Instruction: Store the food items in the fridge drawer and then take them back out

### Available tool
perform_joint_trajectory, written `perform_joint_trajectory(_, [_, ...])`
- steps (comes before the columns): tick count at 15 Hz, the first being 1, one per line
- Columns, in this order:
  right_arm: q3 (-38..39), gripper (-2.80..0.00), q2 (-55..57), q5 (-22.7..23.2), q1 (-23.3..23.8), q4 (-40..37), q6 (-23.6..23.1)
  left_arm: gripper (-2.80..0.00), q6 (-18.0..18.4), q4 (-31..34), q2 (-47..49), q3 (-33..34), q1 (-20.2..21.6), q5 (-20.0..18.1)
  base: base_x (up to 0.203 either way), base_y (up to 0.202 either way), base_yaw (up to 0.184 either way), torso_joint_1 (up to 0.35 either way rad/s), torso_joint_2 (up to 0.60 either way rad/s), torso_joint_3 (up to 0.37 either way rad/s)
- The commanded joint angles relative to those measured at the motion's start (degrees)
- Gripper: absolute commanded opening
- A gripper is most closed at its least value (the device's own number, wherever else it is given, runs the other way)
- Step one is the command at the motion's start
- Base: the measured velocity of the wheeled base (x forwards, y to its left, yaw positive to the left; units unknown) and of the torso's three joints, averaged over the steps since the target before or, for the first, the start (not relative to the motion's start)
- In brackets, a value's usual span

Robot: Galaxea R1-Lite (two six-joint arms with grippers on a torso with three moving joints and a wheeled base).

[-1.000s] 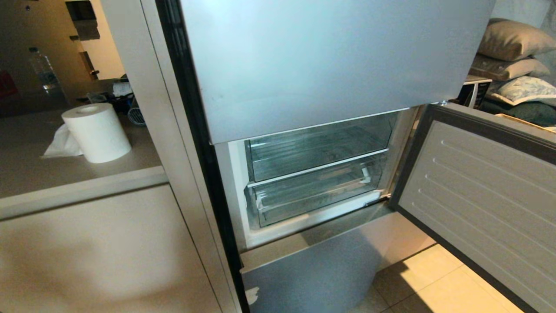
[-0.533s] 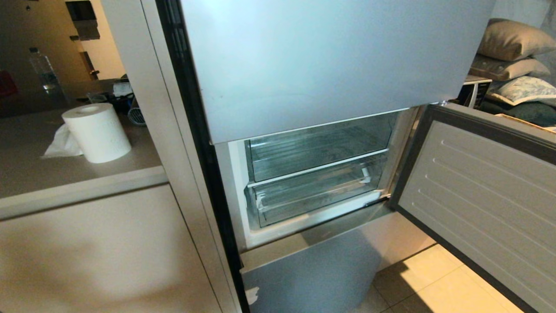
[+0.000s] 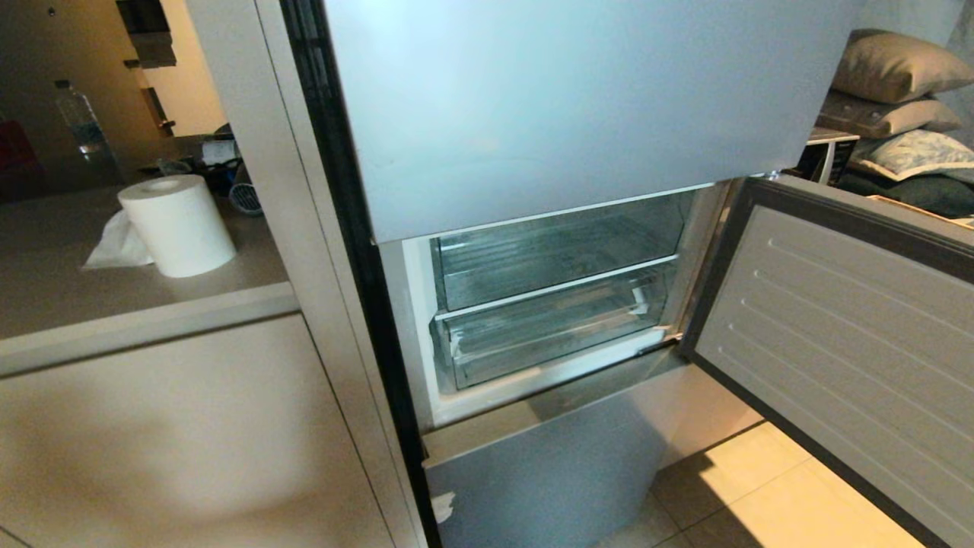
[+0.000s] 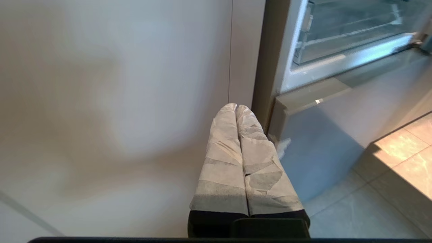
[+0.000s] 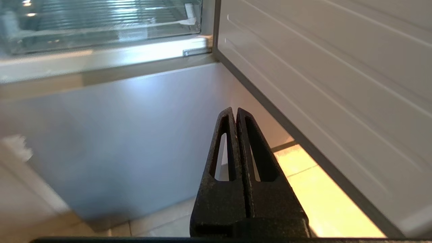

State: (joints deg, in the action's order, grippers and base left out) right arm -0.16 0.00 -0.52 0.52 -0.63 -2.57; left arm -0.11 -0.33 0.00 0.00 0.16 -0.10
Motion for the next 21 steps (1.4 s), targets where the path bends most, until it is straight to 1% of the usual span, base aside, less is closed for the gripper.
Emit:
perform_joint_trajectory(1, [-0.02, -2.8, 0.09, -0.01, 0.0, -0.07, -0.16, -2.8, -0.07, -0.02, 0.09, 0.09, 0.02, 0.01, -0.193, 0.0, 0.0, 0.001, 0.0, 0.005])
perform_joint_trajectory(9, [-0.11, -2.8, 0.09, 0.26, 0.0, -0.16, -1.47, -2.8, 0.02, -0.02, 0.09, 0.09, 0.02, 0.01, -0.196, 0.0, 0.0, 0.0, 0.0, 0.004])
perform_joint_trajectory(12, [-0.02, -2.8, 0.09, 0.08, 0.0, -0.07, 0.02, -2.8, 0.11, -0.02, 0.09, 0.09, 0.02, 0.01, -0.194, 0.0, 0.002, 0.003, 0.0, 0.002])
perform_joint_trajectory(13, [-0.02, -2.8, 0.09, 0.17, 0.0, -0.07, -0.59, -2.8, 0.11, -0.02, 0.09, 0.09, 0.02, 0.01, -0.176, 0.0, 0.001, 0.0, 0.0, 0.002])
perform_joint_trajectory(14, [-0.09, -2.8, 0.09, 0.14, 0.0, -0.07, -0.36, -2.8, 0.11, -0.02, 0.09, 0.09, 0.02, 0.01, -0.115, 0.0, 0.002, -0.011, 0.0, 0.005])
perform_joint_trajectory(18, [-0.32, -2.8, 0.09, 0.57, 0.0, -0.68, -0.26, -2.8, 0.11, -0.02, 0.09, 0.09, 0.02, 0.01, 0.0, 0.0, 0.0, 0.007, 0.0, 0.002])
perform_joint_trajectory(20, [-0.35, -2.8, 0.09, 0.11, 0.0, -0.67, 1.19, -2.8, 0.11, -0.02, 0.09, 0.09, 0.02, 0.01, 0.0, 0.0, 0.0, 0.0, 0.0, 0.0])
perform_joint_trajectory(21, [-0.76, -2.8, 0.09, -0.66, 0.0, -0.55, 3.69, -2.8, 0.11, -0.02, 0.09, 0.09, 0.02, 0.01, 0.0, 0.0, 0.0, 0.0, 0.0, 0.0])
